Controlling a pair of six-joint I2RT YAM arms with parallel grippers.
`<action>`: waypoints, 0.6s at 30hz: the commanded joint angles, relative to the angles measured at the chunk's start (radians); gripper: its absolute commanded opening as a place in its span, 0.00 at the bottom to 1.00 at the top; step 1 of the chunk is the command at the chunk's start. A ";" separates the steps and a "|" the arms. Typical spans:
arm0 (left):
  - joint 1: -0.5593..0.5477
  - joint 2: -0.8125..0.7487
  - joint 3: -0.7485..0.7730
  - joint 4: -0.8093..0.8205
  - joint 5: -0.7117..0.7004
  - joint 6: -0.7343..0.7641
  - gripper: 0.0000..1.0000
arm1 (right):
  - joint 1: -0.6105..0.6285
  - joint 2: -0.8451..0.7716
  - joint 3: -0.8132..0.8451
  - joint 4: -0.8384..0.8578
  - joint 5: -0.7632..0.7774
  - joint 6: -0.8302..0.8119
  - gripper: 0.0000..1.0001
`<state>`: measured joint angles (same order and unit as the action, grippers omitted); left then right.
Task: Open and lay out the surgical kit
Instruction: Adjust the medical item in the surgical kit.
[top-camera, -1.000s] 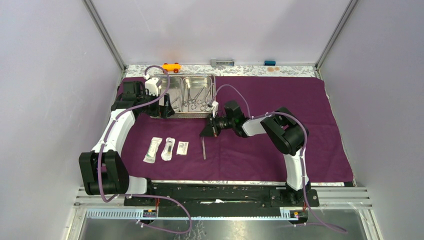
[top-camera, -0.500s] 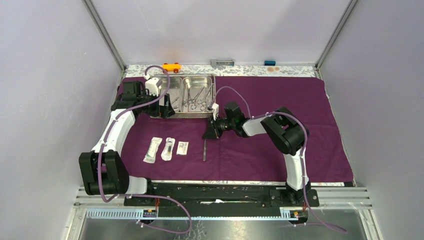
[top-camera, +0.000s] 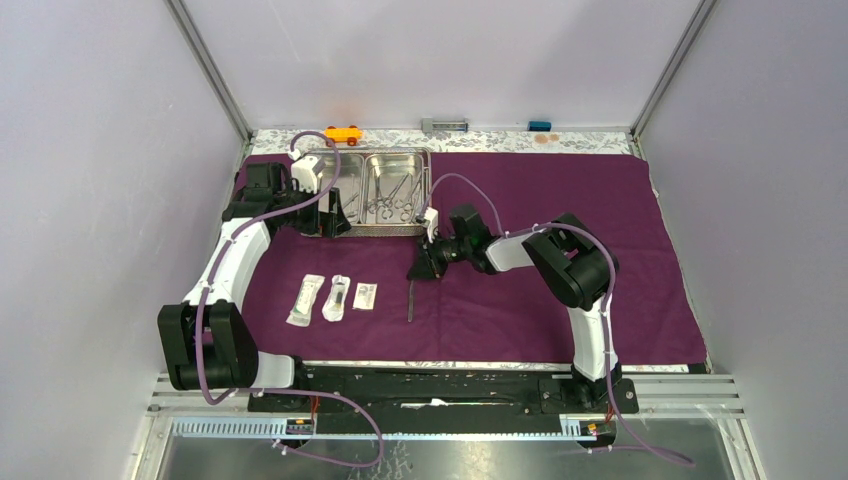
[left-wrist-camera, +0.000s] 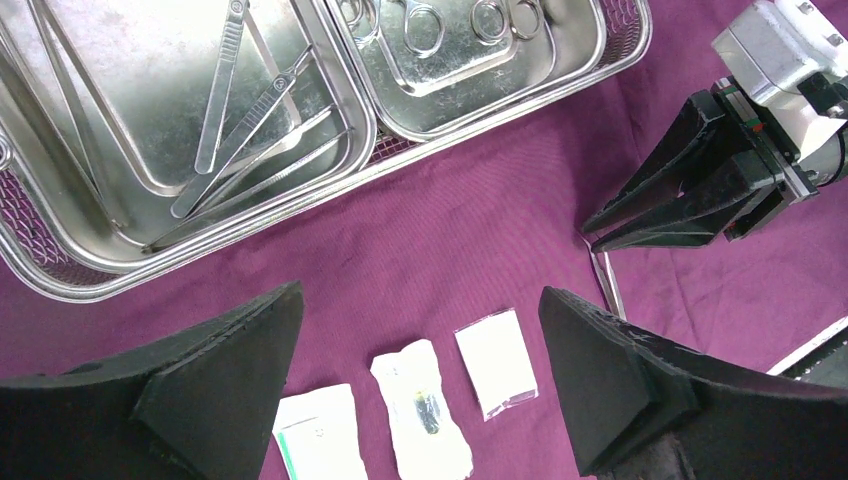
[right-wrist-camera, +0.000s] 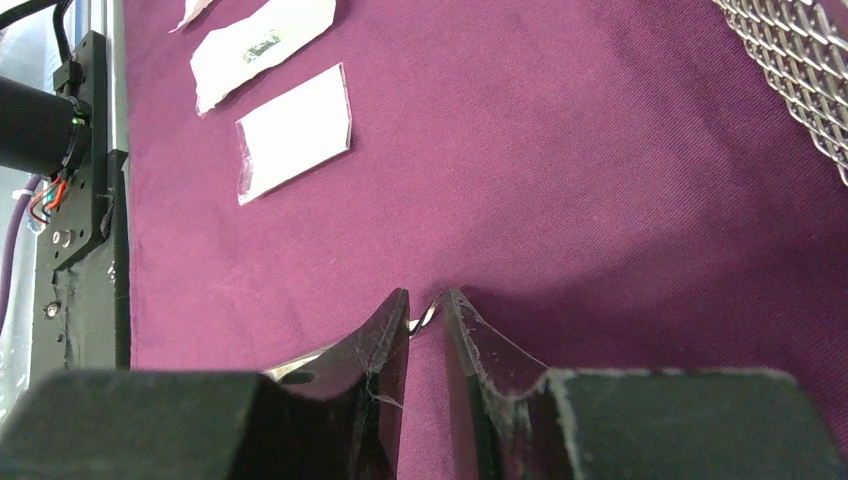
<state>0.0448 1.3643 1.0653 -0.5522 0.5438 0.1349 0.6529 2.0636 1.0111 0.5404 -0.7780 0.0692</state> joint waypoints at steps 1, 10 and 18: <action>0.006 0.006 0.028 0.012 0.034 0.019 0.99 | -0.020 -0.040 0.003 -0.039 -0.003 -0.047 0.28; 0.005 0.015 0.031 0.007 0.040 0.020 0.99 | -0.039 -0.051 -0.002 -0.034 -0.076 -0.065 0.34; 0.005 0.015 0.032 0.003 0.039 0.021 0.99 | -0.042 -0.051 -0.001 -0.054 -0.073 -0.092 0.32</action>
<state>0.0448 1.3788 1.0653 -0.5598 0.5541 0.1394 0.6178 2.0560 1.0111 0.5072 -0.8330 0.0296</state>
